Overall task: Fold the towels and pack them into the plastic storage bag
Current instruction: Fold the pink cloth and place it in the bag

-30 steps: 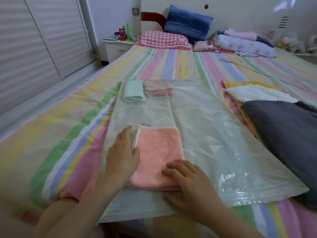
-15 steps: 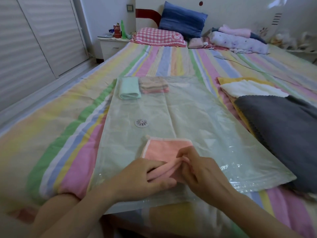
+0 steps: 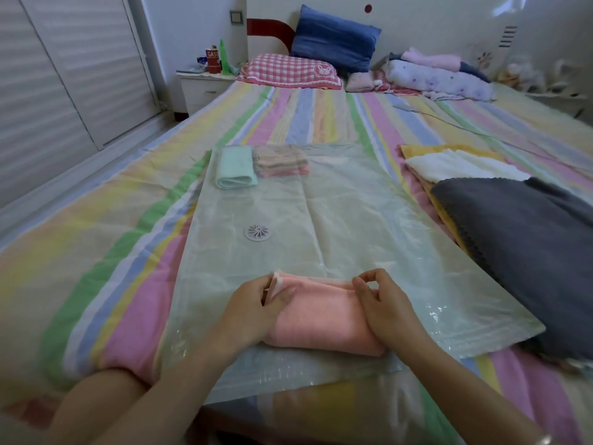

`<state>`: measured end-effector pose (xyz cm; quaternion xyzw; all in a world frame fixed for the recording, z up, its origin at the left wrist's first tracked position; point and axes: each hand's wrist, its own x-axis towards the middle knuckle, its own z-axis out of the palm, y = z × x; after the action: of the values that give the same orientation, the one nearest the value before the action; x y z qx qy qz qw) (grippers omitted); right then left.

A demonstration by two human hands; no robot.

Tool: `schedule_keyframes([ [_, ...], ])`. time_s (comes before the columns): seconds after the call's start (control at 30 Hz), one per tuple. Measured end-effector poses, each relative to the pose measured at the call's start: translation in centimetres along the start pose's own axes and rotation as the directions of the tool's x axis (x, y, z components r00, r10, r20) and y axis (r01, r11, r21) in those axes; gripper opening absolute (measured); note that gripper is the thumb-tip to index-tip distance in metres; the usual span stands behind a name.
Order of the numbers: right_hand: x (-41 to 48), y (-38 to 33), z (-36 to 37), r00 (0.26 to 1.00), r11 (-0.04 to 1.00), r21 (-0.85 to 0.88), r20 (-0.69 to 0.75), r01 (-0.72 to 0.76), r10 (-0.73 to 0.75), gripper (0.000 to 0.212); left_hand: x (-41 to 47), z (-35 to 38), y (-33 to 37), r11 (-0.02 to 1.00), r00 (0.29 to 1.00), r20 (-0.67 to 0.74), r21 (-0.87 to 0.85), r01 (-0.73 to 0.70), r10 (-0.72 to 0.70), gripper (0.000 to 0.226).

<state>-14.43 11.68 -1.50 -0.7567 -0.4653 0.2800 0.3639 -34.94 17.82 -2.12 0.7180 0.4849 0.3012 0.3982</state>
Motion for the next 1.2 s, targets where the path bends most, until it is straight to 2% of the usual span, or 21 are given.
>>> schedule_keyframes([
  [0.07, 0.1, -0.1, -0.2, 1.0, 0.998, 0.055, 0.02, -0.019, 0.018, 0.025, 0.6, 0.9, -0.4, 0.998, 0.997, -0.07, 0.066, -0.016, 0.021, 0.032],
  [0.13, -0.2, -0.2, -0.7, 0.993, 0.992, 0.13, 0.114, -0.001, -0.014, 0.019, 0.9, 1.5, -0.6, 0.991, 0.992, -0.12, 0.13, -0.016, 0.032, 0.037],
  [0.2, -0.4, -0.2, -1.2, 0.976, 0.99, 0.084, 0.181, 0.112, -0.125, 0.02, 0.9, 1.9, -0.7, 0.987, 0.988, -0.148, 0.158, -0.006, 0.029, 0.037],
  [0.27, -0.2, 0.1, -1.3, 0.965, 0.975, -0.022, 0.148, 0.223, -0.218, 0.028, 0.9, 2.1, -0.7, 0.983, 0.986, -0.166, 0.183, 0.019, 0.012, 0.037],
  [0.3, 0.0, 0.2, -1.2, 0.968, 0.973, -0.043, 0.115, 0.227, -0.221, 0.028, 1.1, 2.1, -0.7, 0.979, 0.985, -0.175, 0.198, 0.038, -0.003, 0.037],
  [0.43, 0.9, 0.2, -0.3, 0.987, 0.988, -0.062, 0.084, 0.141, -0.136, 0.024, 2.4, 2.4, -1.0, 0.959, 0.977, -0.181, 0.241, 0.152, -0.109, 0.037],
  [0.5, 1.1, -0.2, 0.2, 0.992, 0.98, -0.153, 0.024, 0.124, -0.122, 0.024, 3.2, 2.5, -1.3, 0.946, 0.973, -0.164, 0.255, 0.199, -0.161, 0.036],
  [0.53, 1.0, -0.5, 0.4, 0.985, 0.944, -0.29, -0.014, 0.159, -0.171, 0.024, 3.4, 2.5, -1.5, 0.941, 0.972, -0.152, 0.264, 0.214, -0.179, 0.034],
  [0.6, 1.0, -0.8, 0.9, 0.91, 0.735, -0.608, -0.048, 0.301, -0.412, 0.024, 3.9, 2.6, -2.0, 0.928, 0.974, -0.119, 0.3, 0.22, -0.193, 0.031],
  [0.67, 0.8, -1.1, 1.2, 0.754, 0.536, -0.682, 0.034, 0.497, -0.656, 0.018, 4.2, 2.6, -2.3, 0.923, 0.976, -0.104, 0.319, 0.215, -0.192, 0.033],
  [0.7, 0.7, -1.2, 1.2, 0.708, 0.465, -0.671, 0.127, 0.577, -0.695, 0.009, 4.2, 2.7, -2.3, 0.921, 0.976, -0.105, 0.324, 0.216, -0.192, 0.033],
  [0.73, 0.5, -1.5, 1.2, 0.714, 0.438, -0.65, 0.241, 0.621, -0.657, 0.018, 4.1, 2.7, -2.2, 0.916, 0.975, -0.11, 0.336, 0.218, -0.192, 0.034],
  [0.77, 0.5, -1.6, 1.3, 0.732, 0.431, -0.627, 0.36, 0.649, -0.578, 0.038, 4.1, 2.7, -2.2, 0.91, 0.974, -0.115, 0.35, 0.222, -0.194, 0.035],
  [0.8, 0.4, -1.9, 1.2, 0.756, 0.45, -0.612, 0.459, 0.65, -0.467, 0.055, 4.1, 2.8, -2.1, 0.905, 0.973, -0.122, 0.359, 0.228, -0.196, 0.037],
  [0.83, 0.6, -2.1, 1.0, 0.77, 0.468, -0.612, 0.519, 0.638, -0.372, 0.063, 4.0, 2.8, -2.0, 0.906, 0.971, -0.126, 0.353, 0.234, -0.202, 0.037],
  [0.87, 0.9, -2.4, 0.8, 0.777, 0.475, -0.62, 0.552, 0.625, -0.302, 0.062, 3.9, 2.7, -1.8, 0.913, 0.971, -0.119, 0.333, 0.234, -0.206, 0.036],
  [0.93, 1.1, -3.1, 0.6, 0.773, 0.496, -0.606, 0.577, 0.622, -0.263, 0.057, 3.5, 2.3, -1.2, 0.936, 0.973, -0.094, 0.268, 0.227, -0.209, 0.03],
  [1.0, 1.2, -3.5, 0.5, 0.772, 0.486, -0.616, 0.591, 0.619, -0.235, 0.059, 2.4, 1.6, -0.3, 0.949, 0.973, -0.126, 0.226, 0.219, -0.195, 0.03],
  [1.07, 1.1, -3.8, 0.8, 0.774, 0.426, -0.654, 0.588, 0.625, -0.235, 0.063, 1.0, 0.9, 0.4, 0.939, 0.968, -0.249, 0.321, 0.123, -0.042, 0.037],
  [1.13, 0.9, -4.0, 1.0, 0.776, 0.367, -0.685, 0.581, 0.63, -0.246, 0.065, -0.6, 0.1, 1.0, 0.898, 0.923, -0.331, 0.44, -0.034, 0.197, 0.035],
  [1.2, 0.9, -4.1, 0.8, 0.778, 0.362, -0.69, 0.574, 0.627, -0.254, 0.063, -2.1, -0.6, 1.8, 0.845, 0.887, -0.26, 0.488, -0.219, 0.38, 0.024],
])
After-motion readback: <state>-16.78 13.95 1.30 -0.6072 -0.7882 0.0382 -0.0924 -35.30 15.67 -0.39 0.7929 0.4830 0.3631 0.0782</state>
